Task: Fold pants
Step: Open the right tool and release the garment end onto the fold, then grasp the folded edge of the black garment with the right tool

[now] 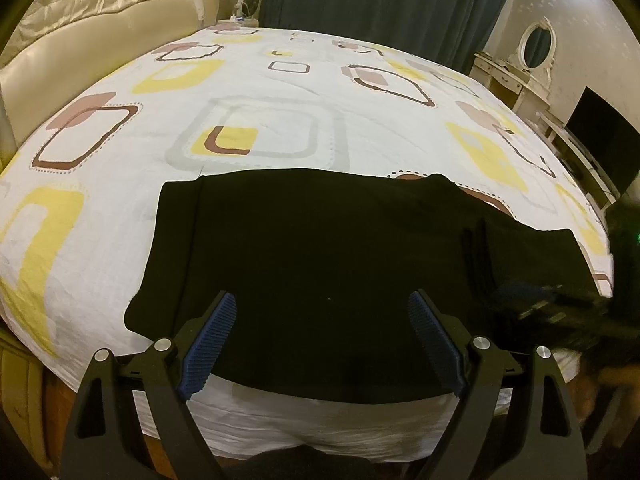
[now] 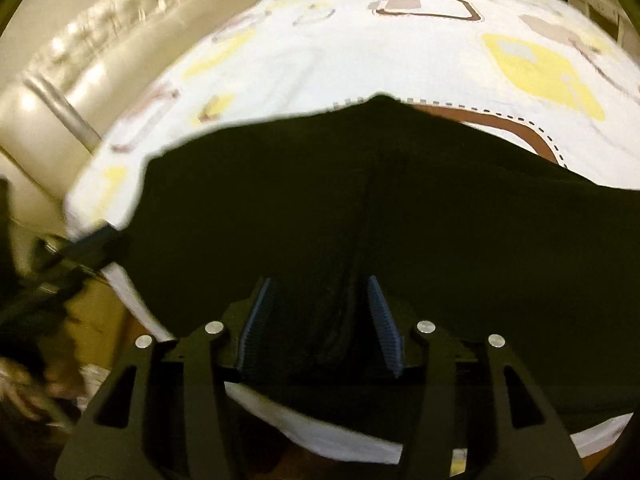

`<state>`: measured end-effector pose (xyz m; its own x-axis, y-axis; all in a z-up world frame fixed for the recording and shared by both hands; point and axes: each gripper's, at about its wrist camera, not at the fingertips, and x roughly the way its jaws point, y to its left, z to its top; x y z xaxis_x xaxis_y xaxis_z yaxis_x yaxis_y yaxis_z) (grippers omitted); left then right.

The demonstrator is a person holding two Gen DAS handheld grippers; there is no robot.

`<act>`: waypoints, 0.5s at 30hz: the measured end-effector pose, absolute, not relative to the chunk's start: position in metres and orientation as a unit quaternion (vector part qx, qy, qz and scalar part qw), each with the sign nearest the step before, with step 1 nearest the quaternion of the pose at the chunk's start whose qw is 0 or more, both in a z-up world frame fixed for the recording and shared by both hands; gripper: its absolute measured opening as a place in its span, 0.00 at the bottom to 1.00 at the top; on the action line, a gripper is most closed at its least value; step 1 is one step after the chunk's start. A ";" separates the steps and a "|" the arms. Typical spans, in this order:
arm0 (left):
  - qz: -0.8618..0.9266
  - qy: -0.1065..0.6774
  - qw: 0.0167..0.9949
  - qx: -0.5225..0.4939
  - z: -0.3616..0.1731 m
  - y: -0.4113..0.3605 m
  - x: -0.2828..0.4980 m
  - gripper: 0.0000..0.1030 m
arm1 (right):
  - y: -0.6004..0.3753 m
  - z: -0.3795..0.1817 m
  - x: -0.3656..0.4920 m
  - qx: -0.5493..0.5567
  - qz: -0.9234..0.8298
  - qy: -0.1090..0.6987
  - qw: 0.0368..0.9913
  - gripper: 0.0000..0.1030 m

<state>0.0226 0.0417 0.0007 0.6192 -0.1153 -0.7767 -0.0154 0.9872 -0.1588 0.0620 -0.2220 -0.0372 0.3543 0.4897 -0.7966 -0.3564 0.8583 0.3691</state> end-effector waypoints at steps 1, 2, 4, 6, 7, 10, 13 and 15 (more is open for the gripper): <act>-0.028 0.435 0.897 -0.074 0.000 0.041 0.023 0.84 | -0.233 -0.028 0.063 0.093 0.272 0.498 0.818 0.48; -0.029 0.436 0.896 -0.075 0.000 0.041 0.023 0.84 | -0.247 -0.018 0.064 0.113 0.277 0.488 0.820 0.48; -0.030 0.437 0.895 -0.077 -0.001 0.041 0.024 0.84 | -0.276 0.000 0.068 0.137 0.273 0.468 0.830 0.48; -0.031 0.437 0.895 -0.080 0.000 0.040 0.024 0.84 | -0.311 0.013 0.073 0.159 0.255 0.448 0.842 0.53; -0.032 0.437 0.895 -0.081 0.000 0.040 0.024 0.84 | -0.341 0.020 0.078 0.173 0.233 0.433 0.854 0.54; -0.036 0.434 0.896 -0.083 0.001 0.039 0.024 0.84 | -0.412 0.019 0.094 0.219 0.171 0.413 0.867 0.56; -0.036 0.434 0.897 -0.080 0.001 0.037 0.025 0.84 | -0.477 -0.008 0.115 0.272 0.108 0.428 0.855 0.56; -0.037 0.437 0.895 -0.080 0.000 0.036 0.025 0.84 | -0.502 -0.031 0.128 0.305 0.094 0.450 0.834 0.56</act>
<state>0.0251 0.0359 -0.0002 0.6154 -0.1360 -0.7764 -0.0043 0.9844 -0.1758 0.1284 -0.5017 -0.0314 0.5776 0.4314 -0.6930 0.1178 0.7959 0.5938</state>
